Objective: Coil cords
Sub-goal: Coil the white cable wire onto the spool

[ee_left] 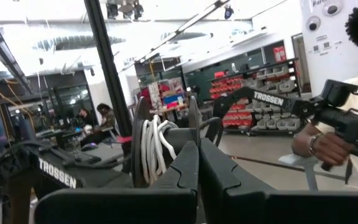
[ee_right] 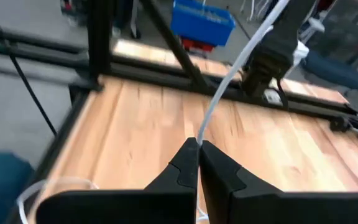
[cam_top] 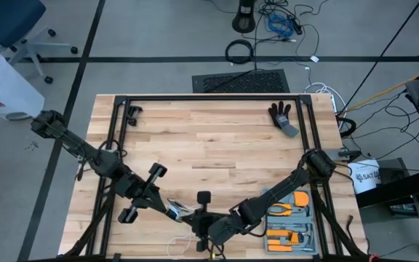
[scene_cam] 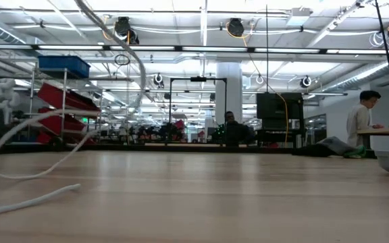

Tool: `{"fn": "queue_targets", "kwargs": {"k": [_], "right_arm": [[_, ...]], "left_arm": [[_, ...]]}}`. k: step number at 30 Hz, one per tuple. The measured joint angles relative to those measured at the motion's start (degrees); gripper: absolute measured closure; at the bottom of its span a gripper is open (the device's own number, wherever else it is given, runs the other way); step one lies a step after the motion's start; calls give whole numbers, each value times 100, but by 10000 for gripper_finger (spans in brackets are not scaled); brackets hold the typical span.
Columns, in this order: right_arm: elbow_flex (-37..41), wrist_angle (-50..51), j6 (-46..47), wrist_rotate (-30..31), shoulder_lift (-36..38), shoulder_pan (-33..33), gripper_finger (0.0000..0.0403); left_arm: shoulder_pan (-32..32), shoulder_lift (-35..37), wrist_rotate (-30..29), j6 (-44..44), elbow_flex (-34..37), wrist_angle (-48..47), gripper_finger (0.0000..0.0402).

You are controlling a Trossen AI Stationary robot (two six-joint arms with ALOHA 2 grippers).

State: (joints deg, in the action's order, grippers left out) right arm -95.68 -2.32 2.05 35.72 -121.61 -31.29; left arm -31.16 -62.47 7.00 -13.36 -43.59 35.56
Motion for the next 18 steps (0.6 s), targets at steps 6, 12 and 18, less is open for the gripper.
{"fn": "queue_targets", "kwargs": {"k": [6, 12, 18], "right_arm": [[-2, 1314, 478, 20, 332, -4, 403], [-2, 2509, 991, -88, 743, -32, 403], [-2, 3557, 1589, -296, 1132, -108, 403]], "left_arm": [[-46, 482, -305, 252, 0, -879, 400], [-264, 820, -827, 258, 0, -1466, 400], [-489, 1095, -1212, 405, 0, -1847, 400]]}}
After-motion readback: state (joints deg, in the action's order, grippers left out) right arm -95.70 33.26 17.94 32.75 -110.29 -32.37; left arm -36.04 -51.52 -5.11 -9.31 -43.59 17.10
